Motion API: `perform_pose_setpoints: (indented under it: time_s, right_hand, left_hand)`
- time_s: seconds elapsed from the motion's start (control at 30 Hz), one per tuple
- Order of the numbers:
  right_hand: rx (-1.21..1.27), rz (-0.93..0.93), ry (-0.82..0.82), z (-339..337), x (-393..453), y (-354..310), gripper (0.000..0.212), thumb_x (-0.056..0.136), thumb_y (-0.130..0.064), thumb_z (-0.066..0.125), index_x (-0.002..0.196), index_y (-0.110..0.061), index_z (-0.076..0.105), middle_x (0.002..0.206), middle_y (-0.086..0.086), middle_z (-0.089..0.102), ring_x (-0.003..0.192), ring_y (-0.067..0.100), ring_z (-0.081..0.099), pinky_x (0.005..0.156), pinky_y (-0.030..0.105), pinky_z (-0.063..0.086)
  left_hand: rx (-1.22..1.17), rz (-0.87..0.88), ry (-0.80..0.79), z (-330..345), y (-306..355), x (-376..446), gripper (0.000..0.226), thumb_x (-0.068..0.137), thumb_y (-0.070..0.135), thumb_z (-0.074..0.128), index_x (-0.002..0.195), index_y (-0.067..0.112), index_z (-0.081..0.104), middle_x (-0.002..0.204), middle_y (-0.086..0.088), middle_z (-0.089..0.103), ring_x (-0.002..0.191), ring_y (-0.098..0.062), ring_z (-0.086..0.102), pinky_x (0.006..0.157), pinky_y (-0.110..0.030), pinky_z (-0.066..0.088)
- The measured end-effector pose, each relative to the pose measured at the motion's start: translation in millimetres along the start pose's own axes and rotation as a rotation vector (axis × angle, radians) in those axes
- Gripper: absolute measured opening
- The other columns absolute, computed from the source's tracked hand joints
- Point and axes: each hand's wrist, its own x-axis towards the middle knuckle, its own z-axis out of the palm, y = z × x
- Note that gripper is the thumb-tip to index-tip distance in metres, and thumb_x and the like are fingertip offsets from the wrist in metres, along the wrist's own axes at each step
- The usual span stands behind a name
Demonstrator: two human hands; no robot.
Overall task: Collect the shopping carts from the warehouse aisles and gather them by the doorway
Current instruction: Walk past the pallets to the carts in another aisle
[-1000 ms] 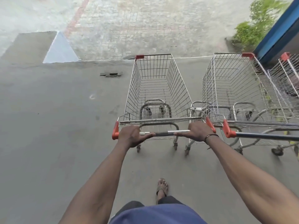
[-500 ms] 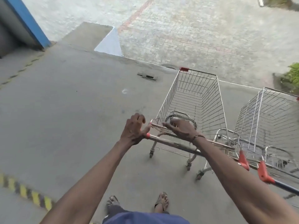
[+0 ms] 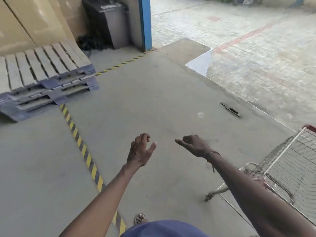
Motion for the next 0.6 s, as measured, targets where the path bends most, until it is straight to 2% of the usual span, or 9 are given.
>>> perform_pose_setpoints:
  time_s: [0.07,0.17,0.33,0.5,0.6]
  right_hand:
    - [-0.009,-0.032,-0.037,16.7,30.8,-36.5,0.076,0.091,-0.092,0.042,0.064,-0.023,0.056,0.062,-0.003,0.061,0.06,0.018,0.055,0.059,0.035,0.04]
    - [-0.065,-0.129,-0.098,51.0,83.8,-109.8,0.085,0.084,-0.1,0.034,0.072,-0.021,0.063,0.073,0.0,0.069,0.07,0.023,0.064,0.065,0.036,0.049]
    - [-0.119,-0.284,-0.197,98.2,155.8,-214.9,0.084,0.084,-0.1,0.033,0.071,-0.022,0.062,0.075,0.0,0.071,0.072,0.025,0.065,0.072,0.039,0.055]
    - [-0.182,-0.429,-0.265,137.4,237.7,-301.2,0.086,0.083,-0.103,0.03,0.074,-0.024,0.065,0.08,-0.001,0.073,0.077,0.026,0.067,0.074,0.039,0.058]
    - [-0.207,-0.512,-0.3,161.6,295.4,-353.5,0.088,0.081,-0.104,0.029,0.075,-0.025,0.065,0.081,0.0,0.074,0.077,0.027,0.067,0.075,0.04,0.058]
  left_hand:
    - [0.003,-0.038,0.034,-25.1,-32.0,3.3,0.044,0.093,0.064,0.042,0.112,0.026,0.052,0.111,0.012,0.055,0.108,-0.016,0.051,0.099,-0.04,0.04]
    - [0.003,-0.146,0.115,-73.2,-94.5,5.1,0.051,0.093,0.067,0.04,0.117,0.025,0.054,0.116,0.01,0.056,0.113,-0.018,0.053,0.099,-0.04,0.041]
    - [-0.021,-0.304,0.227,-133.9,-178.8,0.8,0.049,0.096,0.067,0.042,0.118,0.025,0.054,0.117,0.01,0.057,0.114,-0.017,0.055,0.099,-0.041,0.044]
    - [0.0,-0.48,0.324,-179.1,-254.3,4.6,0.036,0.105,0.053,0.053,0.123,0.022,0.055,0.123,0.007,0.06,0.12,-0.018,0.055,0.097,-0.033,0.035]
    - [-0.007,-0.58,0.386,-211.4,-295.0,15.1,0.043,0.1,0.06,0.047,0.122,0.024,0.054,0.126,0.009,0.06,0.121,-0.017,0.054,0.102,-0.037,0.037]
